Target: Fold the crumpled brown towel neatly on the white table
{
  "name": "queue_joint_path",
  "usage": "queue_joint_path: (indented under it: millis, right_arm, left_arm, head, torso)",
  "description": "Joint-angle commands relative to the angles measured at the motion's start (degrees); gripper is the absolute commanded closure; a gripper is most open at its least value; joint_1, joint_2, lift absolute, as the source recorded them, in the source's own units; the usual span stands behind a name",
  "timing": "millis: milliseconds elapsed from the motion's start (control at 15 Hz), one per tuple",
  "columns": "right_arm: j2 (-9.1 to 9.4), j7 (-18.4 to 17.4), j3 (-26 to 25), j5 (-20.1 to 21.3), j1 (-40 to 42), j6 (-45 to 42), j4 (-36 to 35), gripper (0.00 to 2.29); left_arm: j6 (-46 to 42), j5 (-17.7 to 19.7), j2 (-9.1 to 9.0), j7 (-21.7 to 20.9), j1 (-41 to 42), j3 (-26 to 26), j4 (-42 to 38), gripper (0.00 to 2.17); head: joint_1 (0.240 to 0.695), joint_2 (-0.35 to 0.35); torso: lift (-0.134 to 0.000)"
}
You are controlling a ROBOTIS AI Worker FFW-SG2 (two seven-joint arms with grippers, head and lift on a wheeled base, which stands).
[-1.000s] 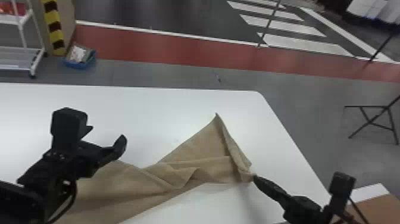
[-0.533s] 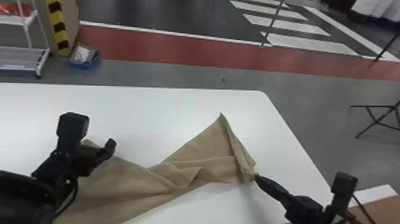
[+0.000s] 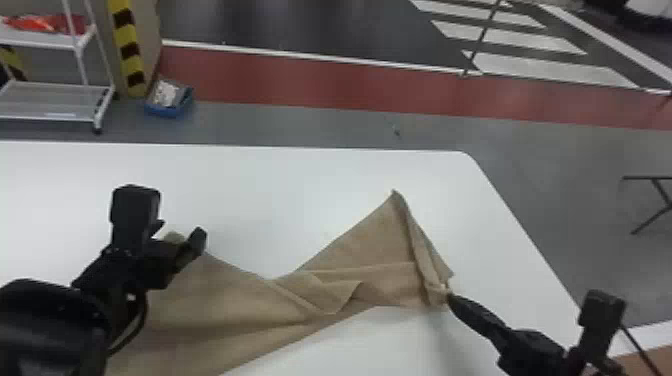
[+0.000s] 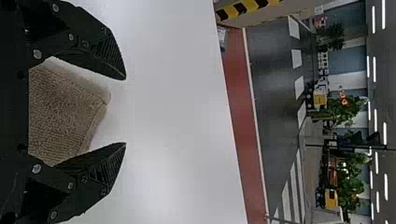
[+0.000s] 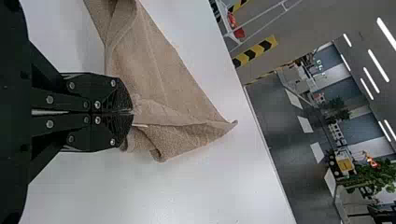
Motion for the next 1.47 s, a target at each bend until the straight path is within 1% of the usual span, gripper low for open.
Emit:
queue_joint_path:
  millis: [0, 200, 533, 667, 800, 867, 933, 1000, 1067, 1133, 1200, 1267, 1400]
  right_arm:
    - [0.05, -0.1, 0.0, 0.2, -0.3, -0.2, 0.1, 1.80]
    - [0.05, -0.1, 0.0, 0.4, -0.8, 0.0, 0.7, 1.80]
    - [0.05, -0.1, 0.0, 0.5, -1.4, -1.1, 2.0, 1.80]
    - [0.05, -0.1, 0.1, 0.5, -1.5, -1.4, 2.4, 1.80]
    - [0.05, -0.1, 0.3, 0.4, -1.5, -1.4, 2.4, 1.80]
    - [0.05, -0.1, 0.4, 0.4, -1.5, -1.4, 2.4, 1.80]
    - [0.05, -0.1, 0.4, 0.4, -1.5, -1.4, 2.4, 1.80]
    - [0.05, -0.1, 0.3, 0.3, -1.4, -1.4, 2.3, 1.80]
    - [0.05, -0.1, 0.3, 0.3, -1.2, -1.4, 2.0, 1.80]
    - [0.05, -0.1, 0.3, 0.2, -1.0, -1.4, 1.8, 1.80]
    - [0.05, -0.1, 0.3, 0.2, -0.9, -1.4, 1.5, 1.80]
    - [0.05, -0.1, 0.3, 0.2, -0.8, -1.4, 1.3, 1.80]
    - [0.05, -0.1, 0.4, 0.2, -0.8, -1.2, 0.5, 1.80]
  left_arm:
    - [0.0, 0.0, 0.00, -0.1, -0.5, 0.0, 0.9, 0.58]
    - [0.2, 0.0, 0.00, -0.3, -1.0, 0.2, 1.8, 0.59]
    - [1.1, 0.2, 0.53, -0.7, -0.5, 0.9, 2.0, 0.59]
    - [1.4, 0.6, 0.53, -1.5, 0.1, 2.1, 1.8, 0.60]
    - [1.4, 0.7, 0.53, -1.7, 0.3, 2.1, 1.8, 0.62]
    - [1.6, 0.7, 0.53, -1.7, 0.3, 2.1, 1.7, 0.93]
    - [1.6, 0.7, 0.53, -1.7, 0.4, 2.2, 1.7, 1.17]
    - [1.6, 0.7, 0.53, -1.7, 0.6, 2.3, 1.4, 1.46]
    - [1.6, 0.8, 0.53, -2.5, 1.2, 2.5, 0.8, 1.54]
    - [2.1, 1.8, 0.62, -4.2, 1.5, 2.7, -0.6, 1.54]
    - [2.5, 2.6, 0.62, -4.6, 2.2, 3.1, -2.2, 1.54]
    - [3.0, 3.4, 0.71, -5.4, 3.5, 4.1, -4.5, 1.62]
    - [4.0, 5.0, 0.71, -5.9, 6.8, 6.2, -11.3, 1.62]
  head:
    - [0.695, -0.244]
    - [0.695, -0.241]
    - [0.695, -0.234]
    - [0.695, -0.232]
    - [0.695, -0.227]
    - [0.695, -0.224]
    - [0.695, -0.223]
    - [0.695, -0.222]
    - [0.695, -0.221]
    - [0.695, -0.221]
    - [0.695, -0.224]
    - [0.695, -0.236]
    - [0.695, -0.243]
  torso:
    - [-0.124]
    - [-0.124]
    - [-0.124]
    - [-0.124]
    - [-0.124]
    - [-0.124]
    - [-0.124]
    - [-0.124]
    - [-0.124]
    - [-0.124]
    - [-0.124]
    - [-0.124]
    - [-0.124]
